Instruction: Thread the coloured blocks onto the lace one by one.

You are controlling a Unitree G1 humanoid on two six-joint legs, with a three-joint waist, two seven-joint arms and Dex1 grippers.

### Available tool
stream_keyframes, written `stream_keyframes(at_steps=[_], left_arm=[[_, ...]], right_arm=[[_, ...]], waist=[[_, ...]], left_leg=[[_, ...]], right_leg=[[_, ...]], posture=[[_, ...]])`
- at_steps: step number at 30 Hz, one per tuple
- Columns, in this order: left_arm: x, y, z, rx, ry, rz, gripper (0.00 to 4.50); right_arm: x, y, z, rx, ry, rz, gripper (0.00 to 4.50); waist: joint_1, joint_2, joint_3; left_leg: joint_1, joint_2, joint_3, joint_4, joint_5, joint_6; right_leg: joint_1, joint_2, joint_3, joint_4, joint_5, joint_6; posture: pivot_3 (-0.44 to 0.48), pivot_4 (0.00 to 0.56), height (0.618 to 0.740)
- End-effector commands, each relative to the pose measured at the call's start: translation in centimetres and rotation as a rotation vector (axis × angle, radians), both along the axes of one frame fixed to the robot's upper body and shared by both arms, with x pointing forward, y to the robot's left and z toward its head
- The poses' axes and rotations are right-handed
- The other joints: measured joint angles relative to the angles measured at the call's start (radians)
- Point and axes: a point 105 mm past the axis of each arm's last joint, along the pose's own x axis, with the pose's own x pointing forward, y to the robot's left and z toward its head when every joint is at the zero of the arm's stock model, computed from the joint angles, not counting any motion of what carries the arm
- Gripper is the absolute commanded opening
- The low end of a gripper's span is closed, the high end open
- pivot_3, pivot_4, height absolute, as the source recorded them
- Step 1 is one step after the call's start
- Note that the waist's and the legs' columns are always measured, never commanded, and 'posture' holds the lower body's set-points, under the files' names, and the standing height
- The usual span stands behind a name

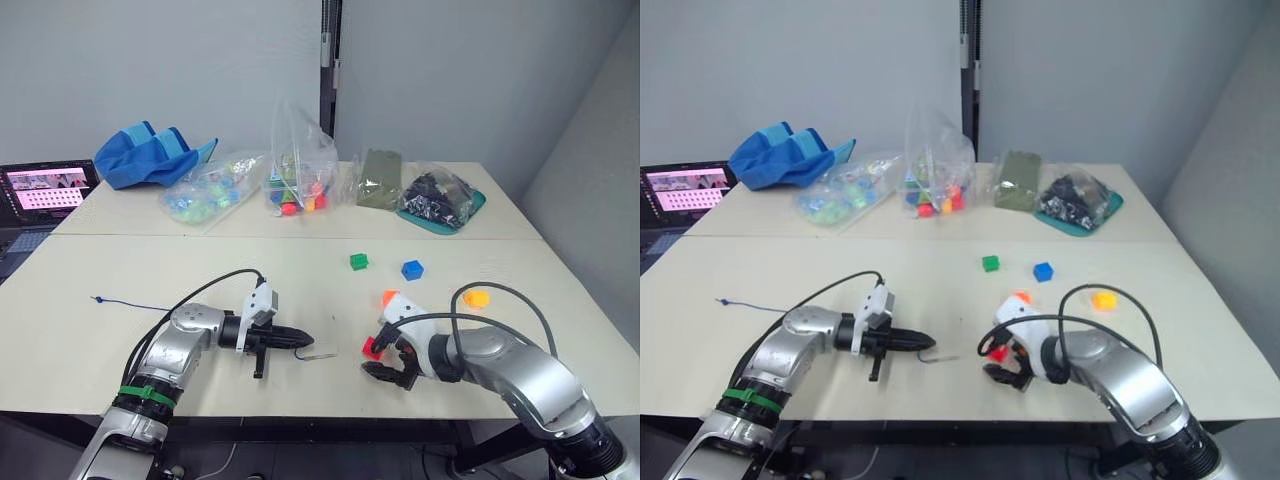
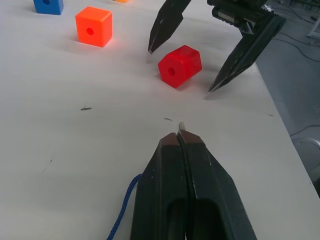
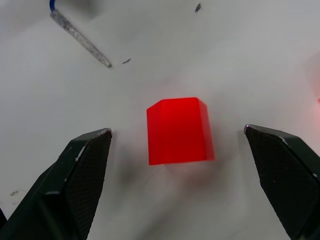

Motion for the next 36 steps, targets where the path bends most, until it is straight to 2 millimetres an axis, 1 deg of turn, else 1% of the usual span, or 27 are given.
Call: stream_keyframes(at_steps=[1,6,7,8,16,19,25,26,30,33,35,36], left_arm=[[0.1,-0.1,0.6,0.006,-0.036,-0.017,0.00],[0.1,0.0,0.7,0.007,-0.036,-0.012,0.00],[0.1,0.1,0.7,0.008,-0.035,-0.013,0.00],[0.0,0.1,0.7,0.008,-0.035,-0.014,0.00],[-0.6,0.0,0.7,0.039,-0.051,-0.071,0.00],[-0.8,0.1,0.3,0.091,-0.084,-0.104,0.72],[-0.8,-0.3,-0.9,0.132,-0.118,-0.119,2.65],[-0.8,-0.3,-1.1,0.145,-0.118,-0.117,2.71],[-0.6,0.3,-1.9,0.194,-0.127,-0.096,2.73],[-0.6,0.4,-2.1,0.204,-0.125,-0.097,2.73],[-0.5,0.3,-2.3,0.208,-0.127,-0.094,2.14],[-0.5,0.3,-2.3,0.209,-0.129,-0.094,1.94]], right_arm=[[0.4,0.2,0.9,0.002,-0.046,0.011,3.66],[0.7,0.2,1.0,0.009,-0.057,0.019,1.96],[0.7,0.2,1.0,0.008,-0.058,0.024,1.55],[0.7,0.2,1.0,0.007,-0.059,0.028,1.29],[0.2,-0.1,1.1,-0.027,-0.051,0.080,1.26],[-0.1,-0.5,1.1,-0.056,-0.044,0.111,1.26],[0.1,-1.2,1.0,-0.086,-0.044,0.113,1.26],[0.2,-1.3,1.0,-0.087,-0.044,0.113,1.26],[0.2,-1.2,0.8,-0.085,-0.040,0.116,1.26],[0.1,-1.0,0.7,-0.083,-0.036,0.119,1.26],[0.2,-1.0,0.6,-0.083,-0.037,0.120,1.26],[0.2,-1.0,0.6,-0.083,-0.038,0.120,1.26]], waist=[[0.000,0.000,0.000],[0.000,0.000,0.000],[0.000,0.000,0.000],[0.000,0.000,0.000],[0.001,0.000,0.000],[0.002,0.000,0.000],[-0.001,0.000,0.000],[-0.001,0.000,0.000],[-0.001,0.000,0.000],[-0.001,0.000,0.000],[-0.001,0.000,0.000],[-0.001,0.000,0.000]], left_leg=[[0.000,0.000,0.000,0.000,0.000,0.000],[0.000,0.000,0.000,0.000,0.000,0.000],[0.000,0.000,0.000,0.000,0.000,0.000],[0.000,0.000,0.000,0.000,0.000,0.000],[0.000,0.000,0.000,0.000,0.000,0.000],[0.000,0.000,0.000,0.000,0.000,0.000],[0.000,0.000,0.000,0.000,0.000,0.000],[0.000,0.000,0.000,0.000,0.000,0.000],[0.000,0.000,0.000,0.000,0.000,0.000],[0.000,0.000,0.000,0.000,0.000,0.000],[0.000,0.000,0.000,0.000,0.000,0.000],[0.000,0.000,0.000,0.000,0.000,0.000]], right_leg=[[0.000,0.000,0.000,0.000,0.000,0.000],[0.000,0.000,0.000,0.000,0.000,0.000],[0.000,0.000,0.000,0.000,0.000,0.000],[0.000,0.000,0.000,0.000,0.000,0.000],[0.000,0.000,0.000,0.000,0.000,0.000],[0.000,0.000,0.000,0.000,0.000,0.000],[0.000,0.000,0.000,0.000,0.000,0.000],[0.000,0.000,0.000,0.000,0.000,0.000],[0.000,0.000,0.000,0.000,0.000,0.000],[0.000,0.000,0.000,0.000,0.000,0.000],[0.000,0.000,0.000,0.000,0.000,0.000],[0.000,0.000,0.000,0.000,0.000,0.000]], posture=[[0.000,0.150,0.740],[0.000,0.150,0.740],[0.000,0.150,0.740],[0.000,0.150,0.740],[0.000,0.150,0.740],[0.000,0.150,0.740],[0.000,0.150,0.740],[0.000,0.150,0.740],[0.000,0.150,0.740],[0.000,0.150,0.740],[0.000,0.150,0.740],[0.000,0.150,0.740]])
